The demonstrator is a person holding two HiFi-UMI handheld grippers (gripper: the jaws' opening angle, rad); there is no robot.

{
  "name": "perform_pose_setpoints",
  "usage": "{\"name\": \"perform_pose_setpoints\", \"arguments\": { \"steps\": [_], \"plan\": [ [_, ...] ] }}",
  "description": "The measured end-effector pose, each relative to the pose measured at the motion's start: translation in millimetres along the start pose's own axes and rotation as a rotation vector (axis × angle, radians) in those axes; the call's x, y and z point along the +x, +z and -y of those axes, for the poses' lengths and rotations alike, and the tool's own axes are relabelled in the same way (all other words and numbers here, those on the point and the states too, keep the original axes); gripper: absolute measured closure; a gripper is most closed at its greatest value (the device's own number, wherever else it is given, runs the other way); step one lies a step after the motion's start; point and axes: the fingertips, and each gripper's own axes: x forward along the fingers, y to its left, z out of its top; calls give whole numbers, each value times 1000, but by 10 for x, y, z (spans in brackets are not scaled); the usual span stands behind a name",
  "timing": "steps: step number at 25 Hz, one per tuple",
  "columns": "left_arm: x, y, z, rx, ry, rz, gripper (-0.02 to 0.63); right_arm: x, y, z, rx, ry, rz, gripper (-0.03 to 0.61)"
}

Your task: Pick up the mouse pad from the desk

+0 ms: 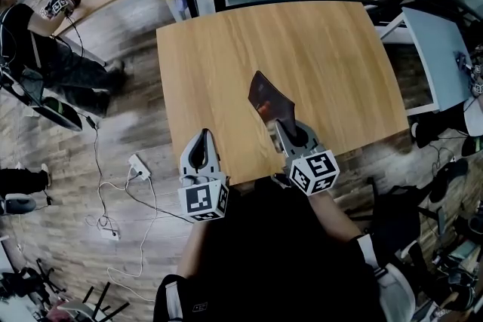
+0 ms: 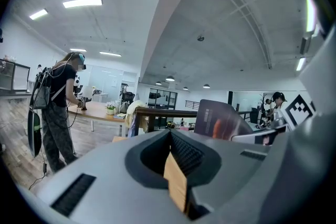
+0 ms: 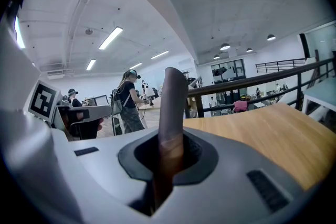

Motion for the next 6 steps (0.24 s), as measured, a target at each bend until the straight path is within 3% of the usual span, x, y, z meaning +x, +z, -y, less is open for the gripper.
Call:
{"name": "perform_pose_setpoints", "arguments": {
  "steps": [6],
  "plan": [
    [60,4,-25,-3,-3,-4,591,55,29,20,-3,-3,0,533]
  ]
}}
